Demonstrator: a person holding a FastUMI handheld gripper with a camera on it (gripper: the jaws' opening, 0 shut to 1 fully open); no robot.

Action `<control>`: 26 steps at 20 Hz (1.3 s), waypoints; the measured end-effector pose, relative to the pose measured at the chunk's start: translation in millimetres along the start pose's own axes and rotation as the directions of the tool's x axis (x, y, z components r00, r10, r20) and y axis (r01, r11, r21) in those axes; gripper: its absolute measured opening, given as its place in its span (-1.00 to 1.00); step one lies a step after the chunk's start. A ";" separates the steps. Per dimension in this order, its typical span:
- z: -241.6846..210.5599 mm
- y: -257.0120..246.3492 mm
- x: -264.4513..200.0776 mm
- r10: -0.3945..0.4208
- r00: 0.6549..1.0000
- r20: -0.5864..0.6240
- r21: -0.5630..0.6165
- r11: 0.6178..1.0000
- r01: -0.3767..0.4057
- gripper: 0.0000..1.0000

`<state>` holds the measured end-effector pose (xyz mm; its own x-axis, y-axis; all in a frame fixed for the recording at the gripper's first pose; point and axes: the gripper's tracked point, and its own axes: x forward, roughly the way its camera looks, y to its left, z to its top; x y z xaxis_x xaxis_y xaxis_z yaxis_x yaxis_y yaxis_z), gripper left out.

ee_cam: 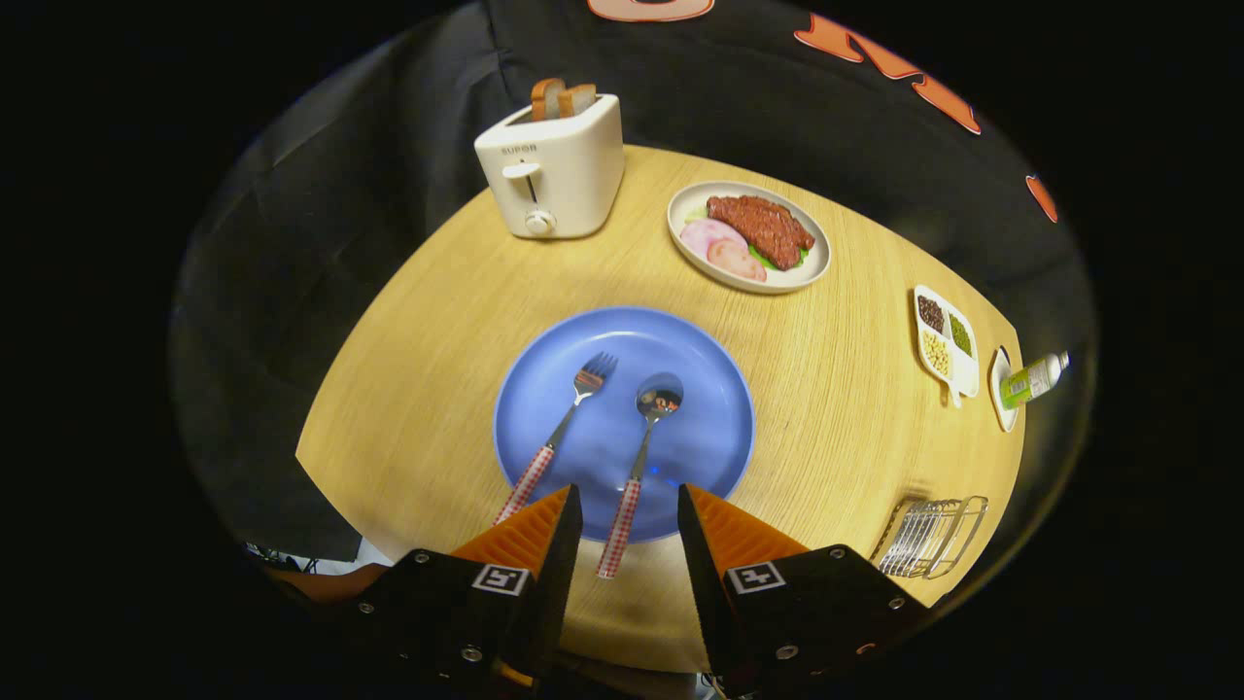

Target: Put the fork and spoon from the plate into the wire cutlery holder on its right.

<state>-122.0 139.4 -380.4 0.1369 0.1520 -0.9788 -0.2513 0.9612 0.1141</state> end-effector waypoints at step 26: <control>-33.9 -53.6 -25.6 -0.047 0.988 -0.147 0.149 0.986 0.069 -0.83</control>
<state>-144.5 76.3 -367.2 0.0061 0.0714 -0.9974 -0.0953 0.9930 0.0705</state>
